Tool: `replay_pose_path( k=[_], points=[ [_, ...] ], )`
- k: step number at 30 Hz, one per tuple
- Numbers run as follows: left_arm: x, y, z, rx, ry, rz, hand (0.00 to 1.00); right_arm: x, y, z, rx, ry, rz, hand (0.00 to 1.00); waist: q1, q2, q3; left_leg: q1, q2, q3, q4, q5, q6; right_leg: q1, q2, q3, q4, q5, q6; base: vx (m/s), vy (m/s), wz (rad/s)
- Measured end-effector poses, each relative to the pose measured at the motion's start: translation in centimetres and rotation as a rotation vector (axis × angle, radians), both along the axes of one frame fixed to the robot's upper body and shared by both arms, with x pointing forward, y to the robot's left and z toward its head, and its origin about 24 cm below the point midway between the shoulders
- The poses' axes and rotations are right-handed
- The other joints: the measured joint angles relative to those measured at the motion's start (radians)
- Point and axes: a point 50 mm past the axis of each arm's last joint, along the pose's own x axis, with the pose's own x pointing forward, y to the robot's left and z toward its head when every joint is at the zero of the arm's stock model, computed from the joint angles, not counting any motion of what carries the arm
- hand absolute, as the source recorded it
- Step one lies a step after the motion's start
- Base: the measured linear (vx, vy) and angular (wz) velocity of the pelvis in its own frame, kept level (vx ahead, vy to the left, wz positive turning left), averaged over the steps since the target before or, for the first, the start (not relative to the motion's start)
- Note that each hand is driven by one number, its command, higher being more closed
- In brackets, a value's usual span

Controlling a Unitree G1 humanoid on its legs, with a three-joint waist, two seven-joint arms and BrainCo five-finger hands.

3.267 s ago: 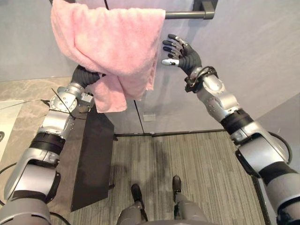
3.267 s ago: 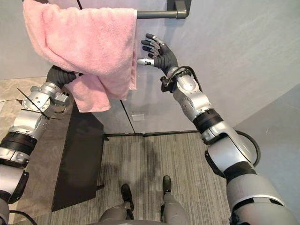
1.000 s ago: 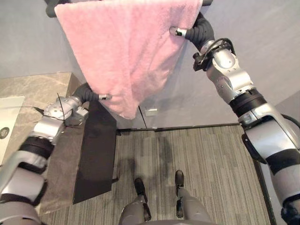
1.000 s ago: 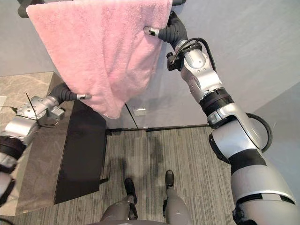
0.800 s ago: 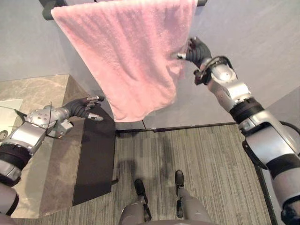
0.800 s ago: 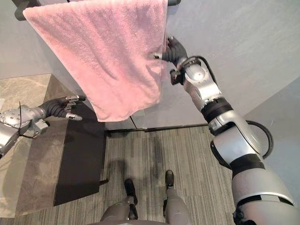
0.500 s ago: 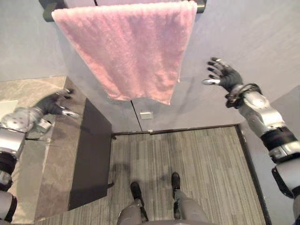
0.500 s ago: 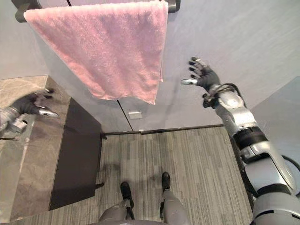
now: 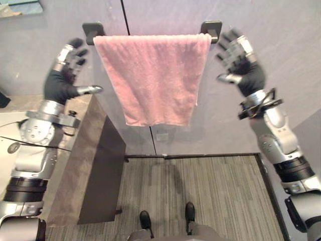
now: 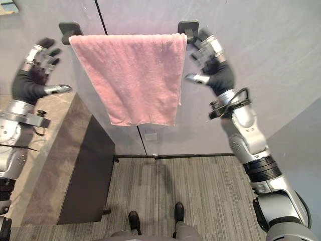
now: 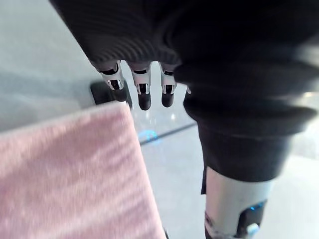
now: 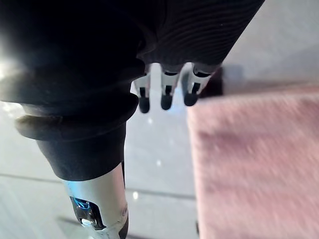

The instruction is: Organize washtable

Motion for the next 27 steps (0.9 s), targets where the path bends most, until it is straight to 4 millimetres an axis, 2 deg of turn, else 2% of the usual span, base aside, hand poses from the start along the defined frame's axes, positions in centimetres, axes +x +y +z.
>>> replay_pose_path(
  k=[2, 7, 10, 14, 17, 21, 23, 27],
  points=[
    [-0.1, -0.7, -0.7, 0.008, 0.032, -0.053, 0.0, -0.1, 1.1, -1.0, -0.03, 0.042, 0.068, 0.0, 0.002, 0.007, -0.005, 0.0, 0.0, 0.0, 0.0, 0.0, 0.0, 0.0, 0.0, 0.0, 0.0, 0.0, 0.0, 0.0, 0.0, 0.0],
    [0.0, -2.9, -4.0, 0.04, 0.18, -0.184, 0.0, -0.3, 3.3, -3.9, -0.125, 0.146, 0.163, 0.0, 0.001, 0.012, -0.008, -0.011, 0.007, -0.01, 0.0, 0.003, -0.004, -0.012, 0.0, 0.001, 0.0, 0.0, 0.0, 0.0, 0.0, 0.0],
    [0.4, -2.8, -5.7, 0.05, 0.259, -0.188, 0.0, 0.5, 4.0, -5.1, -0.177, 0.204, 0.165, 0.0, 0.0, 0.012, -0.008, -0.034, 0.006, -0.01, 0.0, 0.004, -0.004, -0.035, 0.0, 0.001, 0.002, 0.005, 0.002, 0.0, 0.0, 0.0],
    [1.7, -2.2, -7.5, 0.061, 0.358, -0.144, 0.0, 2.2, 4.3, -5.1, -0.197, 0.229, 0.123, 0.0, 0.005, 0.011, -0.007, -0.057, 0.006, -0.013, 0.0, 0.009, 0.0, -0.056, 0.0, -0.002, 0.004, 0.013, 0.003, 0.0, 0.005, 0.01],
    [3.8, -1.5, -6.7, 0.077, 0.362, -0.087, 0.0, 3.8, 4.3, -3.9, -0.195, 0.217, 0.068, 0.0, 0.014, 0.011, 0.02, -0.071, 0.006, -0.016, 0.0, 0.012, 0.0, -0.067, 0.0, -0.005, 0.004, 0.022, -0.007, -0.01, 0.02, 0.02],
    [6.9, -0.4, -2.8, 0.044, 0.276, 0.036, 0.0, 6.2, 4.4, -1.7, -0.174, 0.207, -0.036, 0.0, 0.025, 0.01, 0.083, -0.102, 0.002, -0.02, 0.0, 0.025, 0.0, -0.097, 0.0, -0.008, 0.004, 0.033, -0.01, -0.04, 0.026, 0.03],
    [7.7, -0.2, -1.6, 0.021, 0.248, 0.08, 0.0, 6.9, 4.2, -1.5, -0.154, 0.227, -0.085, 0.0, 0.025, 0.01, 0.111, -0.107, 0.001, -0.024, 0.0, 0.032, 0.005, -0.102, 0.002, -0.01, 0.004, 0.036, -0.012, -0.04, 0.034, 0.02],
    [8.0, 0.7, -1.2, -0.02, 0.238, 0.137, 0.0, 7.6, 2.9, -1.3, -0.067, 0.257, -0.166, 0.0, 0.021, 0.01, 0.134, -0.107, 0.001, -0.018, 0.0, 0.033, 0.004, -0.105, 0.003, -0.007, 0.004, 0.036, -0.012, 0.0, 0.025, -0.03]
  ],
)
